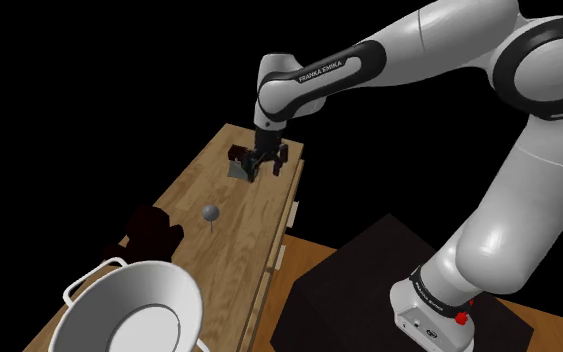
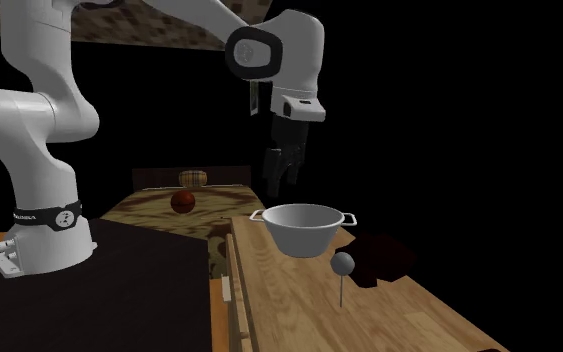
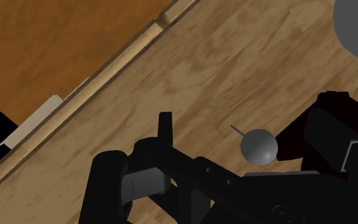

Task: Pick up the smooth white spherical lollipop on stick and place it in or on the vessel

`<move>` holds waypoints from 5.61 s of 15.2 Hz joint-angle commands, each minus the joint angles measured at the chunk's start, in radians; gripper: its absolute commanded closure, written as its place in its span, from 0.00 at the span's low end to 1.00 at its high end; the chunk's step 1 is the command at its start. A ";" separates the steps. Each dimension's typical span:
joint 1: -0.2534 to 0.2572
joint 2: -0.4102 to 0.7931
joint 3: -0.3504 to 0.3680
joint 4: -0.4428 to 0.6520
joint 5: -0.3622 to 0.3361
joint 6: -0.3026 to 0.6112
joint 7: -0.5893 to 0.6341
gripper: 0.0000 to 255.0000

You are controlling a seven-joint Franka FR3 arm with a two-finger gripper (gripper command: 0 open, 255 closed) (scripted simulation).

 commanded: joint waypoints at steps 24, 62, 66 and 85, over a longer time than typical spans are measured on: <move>0.156 0.816 -0.013 0.771 -0.052 -0.005 0.147 0.00; 0.142 0.643 0.001 0.724 -0.042 -0.127 0.176 1.00; 0.140 0.613 0.003 0.728 -0.040 -0.160 0.183 1.00; 0.146 0.501 0.018 0.776 -0.031 -0.312 0.232 1.00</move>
